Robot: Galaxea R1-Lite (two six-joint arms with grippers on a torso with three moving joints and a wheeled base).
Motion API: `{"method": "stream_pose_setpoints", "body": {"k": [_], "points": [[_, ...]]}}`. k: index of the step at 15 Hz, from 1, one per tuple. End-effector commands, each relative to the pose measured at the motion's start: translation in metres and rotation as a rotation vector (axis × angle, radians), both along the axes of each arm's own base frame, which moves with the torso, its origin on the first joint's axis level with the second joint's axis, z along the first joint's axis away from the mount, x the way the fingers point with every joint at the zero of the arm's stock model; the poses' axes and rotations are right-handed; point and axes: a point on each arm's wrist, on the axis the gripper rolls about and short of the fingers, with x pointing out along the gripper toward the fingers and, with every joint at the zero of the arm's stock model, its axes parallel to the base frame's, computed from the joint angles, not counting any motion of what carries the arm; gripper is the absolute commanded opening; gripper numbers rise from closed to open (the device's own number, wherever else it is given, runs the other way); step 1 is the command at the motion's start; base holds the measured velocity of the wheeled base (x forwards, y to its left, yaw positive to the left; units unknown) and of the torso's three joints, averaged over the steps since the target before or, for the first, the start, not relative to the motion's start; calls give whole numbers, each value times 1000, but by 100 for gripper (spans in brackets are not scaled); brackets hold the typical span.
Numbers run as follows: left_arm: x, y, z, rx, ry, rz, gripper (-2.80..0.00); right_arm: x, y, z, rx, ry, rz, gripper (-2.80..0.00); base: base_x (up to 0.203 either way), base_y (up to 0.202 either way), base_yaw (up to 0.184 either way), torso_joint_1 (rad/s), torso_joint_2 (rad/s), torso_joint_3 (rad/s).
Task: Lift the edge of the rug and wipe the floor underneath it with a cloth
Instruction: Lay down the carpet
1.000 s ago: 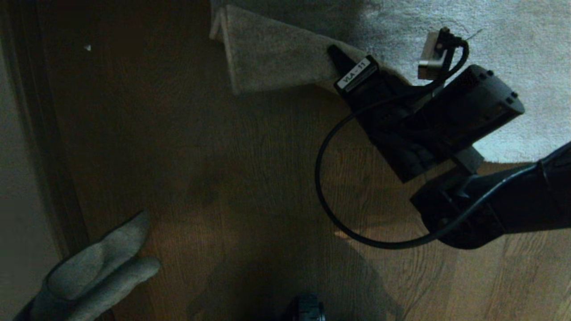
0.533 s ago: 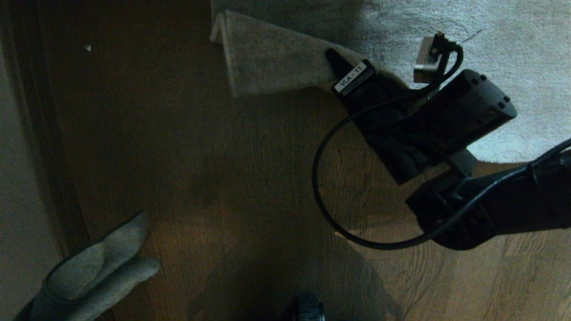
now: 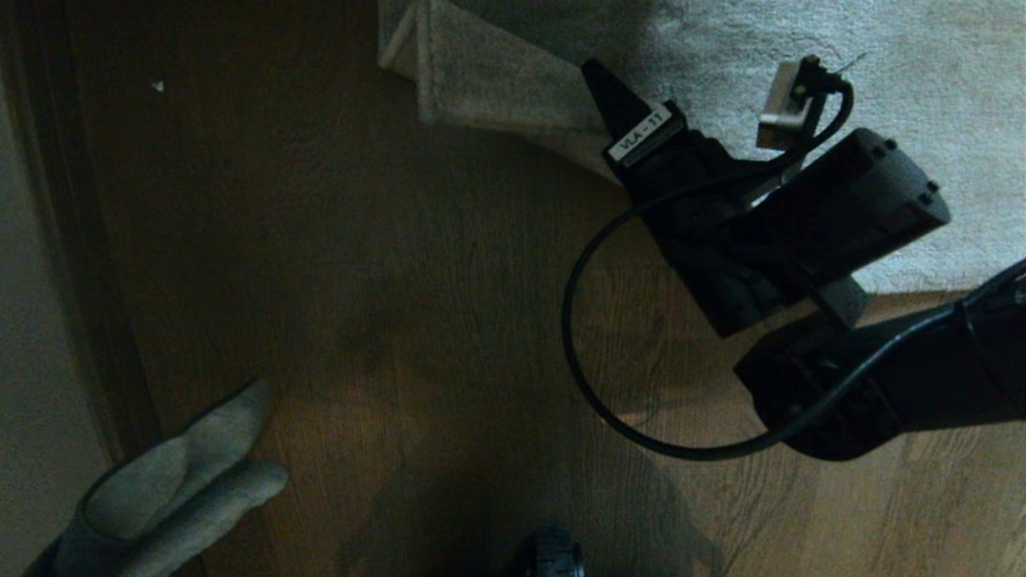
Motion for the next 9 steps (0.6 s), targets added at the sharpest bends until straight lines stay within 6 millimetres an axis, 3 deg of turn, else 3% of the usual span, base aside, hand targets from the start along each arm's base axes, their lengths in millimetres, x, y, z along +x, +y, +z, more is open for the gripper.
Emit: {"method": "stream_pose_setpoints", "body": {"k": [1, 5, 9], "points": [[0, 0, 0, 0, 1, 0, -280, -9, -5, 6, 30, -32, 14, 0, 0, 0, 0, 0, 0, 0], [0, 0, 0, 0, -1, 0, -280, -34, -5, 23, 53, -77, 78, 0, 0, 0, 0, 0, 0, 0], [0, 0, 0, 0, 1, 0, -280, -57, 3, -2, -93, -72, 199, 0, 0, 0, 0, 0, 0, 0]]}}
